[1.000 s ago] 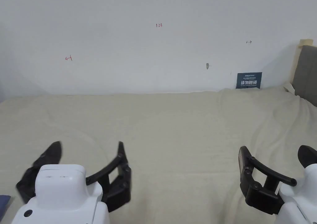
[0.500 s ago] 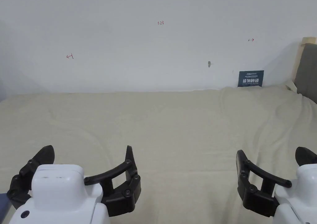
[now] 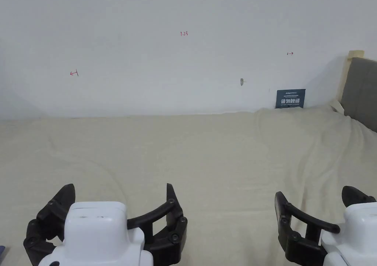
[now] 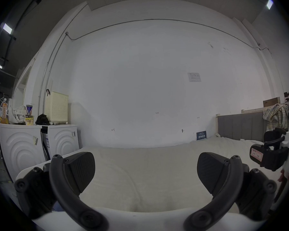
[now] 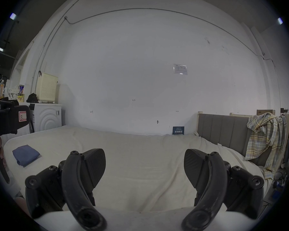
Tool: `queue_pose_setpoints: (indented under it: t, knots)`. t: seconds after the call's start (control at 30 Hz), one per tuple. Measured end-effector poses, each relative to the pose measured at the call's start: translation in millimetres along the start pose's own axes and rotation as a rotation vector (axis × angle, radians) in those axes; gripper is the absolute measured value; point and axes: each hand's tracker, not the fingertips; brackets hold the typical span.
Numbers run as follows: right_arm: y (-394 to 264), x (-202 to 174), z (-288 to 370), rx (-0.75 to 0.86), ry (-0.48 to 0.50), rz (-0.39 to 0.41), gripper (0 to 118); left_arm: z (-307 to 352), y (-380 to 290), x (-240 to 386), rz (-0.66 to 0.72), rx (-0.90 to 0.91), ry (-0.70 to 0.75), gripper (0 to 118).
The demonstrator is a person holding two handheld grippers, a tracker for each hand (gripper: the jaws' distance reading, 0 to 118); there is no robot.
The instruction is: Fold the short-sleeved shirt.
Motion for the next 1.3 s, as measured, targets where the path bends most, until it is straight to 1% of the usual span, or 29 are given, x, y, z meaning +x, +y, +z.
queue_pose_setpoints:
  t: [0.1,0.17,0.27,0.47,0.57,0.63,0.7,0.8,1.03,1.1,1.13,1.17,1.2,1.3]
  knots:
    - [0,-1,-2,-0.006,-0.002,0.004,99,0,1,0,0.015,-0.005,-0.029,118]
    - [0,-1,-3,-0.010,-0.003,0.004,99,0,-1,3,-0.003,0.014,0.033,118]
    - [-1,0,-3,-0.020,-0.002,0.001,99,2,-2,3,-0.020,0.045,0.038,118]
    - [-4,-1,-7,-0.047,-0.006,-0.002,99,1,-4,3,-0.034,-0.007,-0.022,118]
    - [-6,0,-8,-0.058,0.000,-0.012,99,1,-4,-1,0.039,-0.061,-0.065,118]
    - [-6,0,-8,-0.062,0.001,-0.012,99,-1,-4,0,0.056,-0.094,-0.054,118]
    - [-6,0,-9,-0.062,0.003,-0.008,99,-4,-3,2,0.046,-0.129,-0.007,118]
    - [-5,-1,-8,-0.056,0.004,-0.003,99,-5,-7,5,0.003,-0.103,0.041,118]
    - [-6,-4,-8,-0.063,0.010,-0.005,99,1,-5,-3,0.036,-0.075,-0.009,118]
    - [-7,-5,-8,-0.066,0.009,-0.003,99,1,-7,3,0.006,-0.074,0.023,118]
    - [-7,-6,-8,-0.069,0.012,-0.002,99,1,-9,6,-0.030,-0.061,0.098,118]
    - [-7,-6,-8,-0.070,0.013,0.001,99,1,-11,8,-0.035,-0.042,0.151,118]
    - [-7,-7,-8,-0.070,0.014,0.005,99,0,-12,8,-0.022,-0.037,0.150,118]
    - [-7,-9,-7,-0.069,0.018,0.012,98,-6,-8,-4,0.051,-0.142,0.050,118]
